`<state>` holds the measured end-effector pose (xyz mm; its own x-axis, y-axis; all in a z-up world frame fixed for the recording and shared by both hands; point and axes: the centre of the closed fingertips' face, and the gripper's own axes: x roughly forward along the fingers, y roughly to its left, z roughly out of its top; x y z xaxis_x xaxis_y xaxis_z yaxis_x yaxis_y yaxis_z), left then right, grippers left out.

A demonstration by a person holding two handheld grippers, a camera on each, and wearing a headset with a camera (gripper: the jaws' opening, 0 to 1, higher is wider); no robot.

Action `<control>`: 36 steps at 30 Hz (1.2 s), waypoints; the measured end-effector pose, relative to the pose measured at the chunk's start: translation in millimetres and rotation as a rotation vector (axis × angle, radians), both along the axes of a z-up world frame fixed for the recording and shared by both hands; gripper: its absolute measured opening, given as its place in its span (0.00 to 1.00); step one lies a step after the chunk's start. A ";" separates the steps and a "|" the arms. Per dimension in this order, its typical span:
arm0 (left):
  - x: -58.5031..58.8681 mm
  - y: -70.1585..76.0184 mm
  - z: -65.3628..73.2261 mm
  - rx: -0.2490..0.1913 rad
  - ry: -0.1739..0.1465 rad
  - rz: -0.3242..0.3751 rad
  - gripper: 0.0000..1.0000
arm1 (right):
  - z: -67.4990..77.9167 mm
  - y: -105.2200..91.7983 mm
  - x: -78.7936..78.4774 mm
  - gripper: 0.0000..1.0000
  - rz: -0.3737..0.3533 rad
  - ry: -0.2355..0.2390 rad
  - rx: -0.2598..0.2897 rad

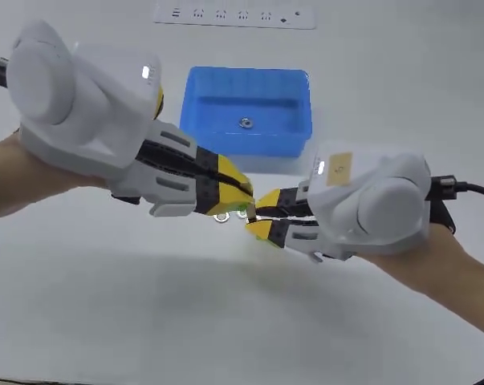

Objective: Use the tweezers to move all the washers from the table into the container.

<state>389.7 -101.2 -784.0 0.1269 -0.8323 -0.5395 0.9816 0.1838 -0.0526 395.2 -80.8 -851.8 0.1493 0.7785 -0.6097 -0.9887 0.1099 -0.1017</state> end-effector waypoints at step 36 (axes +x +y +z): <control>49.6 21.9 83.6 0.026 -0.192 -0.037 0.06 | 90.3 20.4 54.7 0.10 0.057 -0.202 0.069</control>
<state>439.3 -79.3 -700.4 0.1995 -0.8247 -0.5293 0.9792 0.1467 0.1405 449.9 -60.5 -761.5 0.2177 0.8281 -0.5166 -0.9538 0.0682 -0.2926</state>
